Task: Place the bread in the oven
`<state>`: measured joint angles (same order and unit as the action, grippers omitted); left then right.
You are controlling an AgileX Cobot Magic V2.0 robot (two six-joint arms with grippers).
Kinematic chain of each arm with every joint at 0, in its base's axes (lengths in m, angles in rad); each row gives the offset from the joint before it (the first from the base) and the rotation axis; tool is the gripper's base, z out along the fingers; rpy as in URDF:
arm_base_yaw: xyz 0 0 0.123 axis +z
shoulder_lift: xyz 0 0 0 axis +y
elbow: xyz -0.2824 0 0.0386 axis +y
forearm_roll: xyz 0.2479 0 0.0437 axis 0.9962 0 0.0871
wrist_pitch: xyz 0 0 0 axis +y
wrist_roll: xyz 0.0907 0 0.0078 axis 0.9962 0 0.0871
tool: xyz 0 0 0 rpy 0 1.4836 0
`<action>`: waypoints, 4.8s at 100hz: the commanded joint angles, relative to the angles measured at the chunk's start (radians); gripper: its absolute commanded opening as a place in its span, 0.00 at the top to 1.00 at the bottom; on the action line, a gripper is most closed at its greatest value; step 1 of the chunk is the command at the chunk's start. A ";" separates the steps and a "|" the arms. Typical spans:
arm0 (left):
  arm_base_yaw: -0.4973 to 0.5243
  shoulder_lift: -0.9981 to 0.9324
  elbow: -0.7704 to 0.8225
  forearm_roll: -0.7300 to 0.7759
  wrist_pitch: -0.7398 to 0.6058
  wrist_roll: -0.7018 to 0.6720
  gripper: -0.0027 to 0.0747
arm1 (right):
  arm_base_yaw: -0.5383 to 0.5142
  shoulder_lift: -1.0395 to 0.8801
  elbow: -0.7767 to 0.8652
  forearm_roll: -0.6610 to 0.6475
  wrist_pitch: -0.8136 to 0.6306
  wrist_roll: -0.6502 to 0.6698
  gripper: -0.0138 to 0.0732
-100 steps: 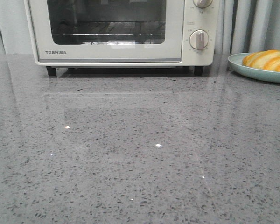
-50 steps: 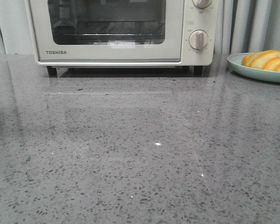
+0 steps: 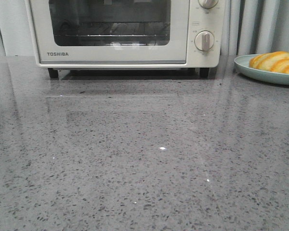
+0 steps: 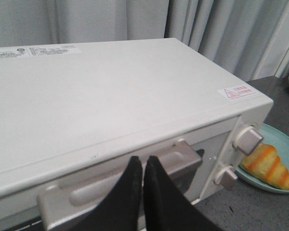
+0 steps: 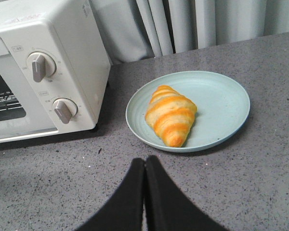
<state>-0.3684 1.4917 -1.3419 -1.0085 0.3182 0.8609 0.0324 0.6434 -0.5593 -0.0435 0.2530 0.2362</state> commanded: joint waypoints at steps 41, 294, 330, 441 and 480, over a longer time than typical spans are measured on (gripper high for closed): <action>-0.007 0.130 -0.112 0.039 -0.070 0.002 0.99 | 0.002 0.003 -0.038 -0.017 -0.048 -0.009 0.90; -0.011 -0.710 0.410 0.057 0.269 -0.060 0.99 | -0.078 1.022 -1.011 -0.041 0.470 -0.029 0.91; -0.011 -0.808 0.410 0.057 0.136 -0.060 0.99 | 0.237 0.563 -1.011 0.140 0.296 -0.244 0.91; -0.011 -0.812 0.406 0.039 0.200 -0.060 0.99 | 0.529 1.267 -1.314 -0.220 0.262 -0.315 0.56; -0.005 -0.900 0.412 0.144 0.062 -0.063 0.99 | 0.531 1.140 -1.300 -0.162 0.506 -0.247 0.50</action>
<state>-0.3774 0.6324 -0.9065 -0.8891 0.4671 0.8084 0.5685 1.9084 -1.8390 -0.2101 0.7266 -0.0191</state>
